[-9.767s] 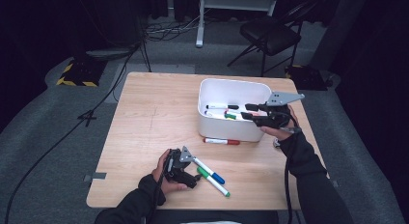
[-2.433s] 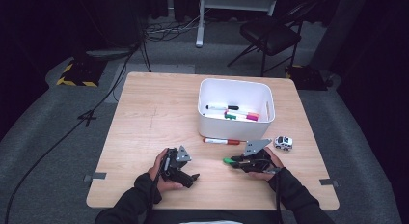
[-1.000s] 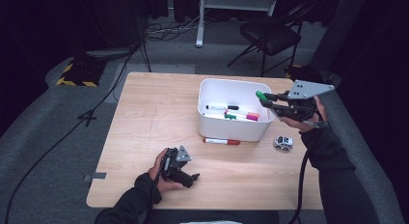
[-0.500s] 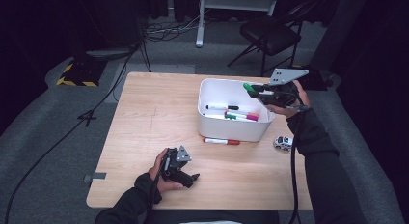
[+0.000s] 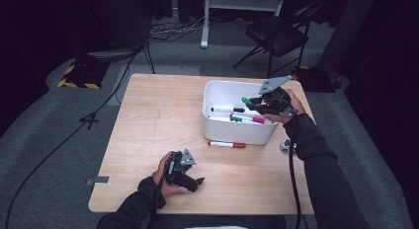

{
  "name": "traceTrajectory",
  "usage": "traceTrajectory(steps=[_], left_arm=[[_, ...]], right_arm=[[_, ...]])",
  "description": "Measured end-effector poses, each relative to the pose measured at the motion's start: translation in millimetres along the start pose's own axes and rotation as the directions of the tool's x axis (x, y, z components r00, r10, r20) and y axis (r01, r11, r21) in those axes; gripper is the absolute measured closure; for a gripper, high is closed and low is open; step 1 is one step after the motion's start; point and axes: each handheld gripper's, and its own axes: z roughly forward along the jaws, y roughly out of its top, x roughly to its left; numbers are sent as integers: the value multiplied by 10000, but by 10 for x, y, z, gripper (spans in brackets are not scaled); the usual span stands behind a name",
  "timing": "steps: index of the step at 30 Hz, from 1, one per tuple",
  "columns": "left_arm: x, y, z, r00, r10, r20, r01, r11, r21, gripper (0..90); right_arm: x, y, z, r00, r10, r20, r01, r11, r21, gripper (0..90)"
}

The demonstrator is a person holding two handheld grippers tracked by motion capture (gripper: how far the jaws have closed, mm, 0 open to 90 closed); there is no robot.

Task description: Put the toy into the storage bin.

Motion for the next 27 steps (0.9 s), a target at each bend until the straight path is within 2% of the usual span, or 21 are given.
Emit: traceTrajectory(steps=[3, 6, 8, 9, 10, 12, 15, 16, 18, 20, 22, 23, 24, 26, 27], left_arm=[[-2, 0, -1, 10000, -31, -12, 31, 10000, 0, 20], [12, 6, 7, 9998, 213, -38, -213, 9996, -163, 20], [11, 6, 6, 9998, 202, -44, -203, 9997, -161, 20], [12, 6, 7, 9998, 210, -40, -211, 9996, -167, 20], [13, 6, 8, 9997, 227, -35, -227, 9996, -179, 20], [13, 7, 8, 9997, 237, -56, -238, 9995, -182, 20], [13, 7, 8, 9997, 248, -65, -250, 9995, -172, 20], [14, 7, 9, 9997, 251, -41, -251, 9995, -176, 20], [13, 7, 9, 9997, 239, -44, -240, 9995, -192, 20], [13, 7, 9, 9997, 243, -62, -244, 9995, -185, 20], [12, 8, 9, 9997, 234, -59, -235, 9996, -182, 20], [11, 8, 9, 9997, 225, -63, -226, 9996, -178, 20], [14, 10, 11, 9997, 258, -36, -258, 9995, -190, 20], [13, 11, 16, 9997, 225, 12, -225, 9996, -194, 20], [16, 16, 20, 9997, 253, -41, -254, 9995, -207, 19]], right_arm=[[9, -40, 68, 9998, 131, -125, -130, 9999, 101, 748], [18, -78, 133, 9994, 170, -291, -163, 9996, 234, 741], [28, -97, 162, 9989, 424, -181, -421, 9990, 177, 676], [33, -102, 162, 9982, 544, -264, -541, 9985, 106, 675], [33, -112, 160, 9985, 443, -325, -446, 9990, -83, 668], [50, -126, 130, 9982, 536, -252, -545, 9978, -389, 642], [100, -161, 3, 9959, 832, -348, -872, 9869, -1361, 639], [136, -174, -54, 9962, 813, -313, -855, 9821, -1677, 628], [240, -235, -180, 9953, 781, -567, -893, 9678, -2355, 618], [374, -330, -292, 9964, 632, -563, -763, 9588, -2738, 593], [493, -458, -376, 9948, 693, -752, -896, 9450, -3145, 562], [571, -524, -412, 9955, 680, -664, -857, 9442, -3180, 555], [661, -604, -441, 9946, 572, -871, -832, 9397, -3318, 541], [713, -650, -448, 9939, 523, -972, -826, 9366, -3406, 530], [856, -783, -426, 9929, 468, -1096, -815, 9375, -3382, 502]])
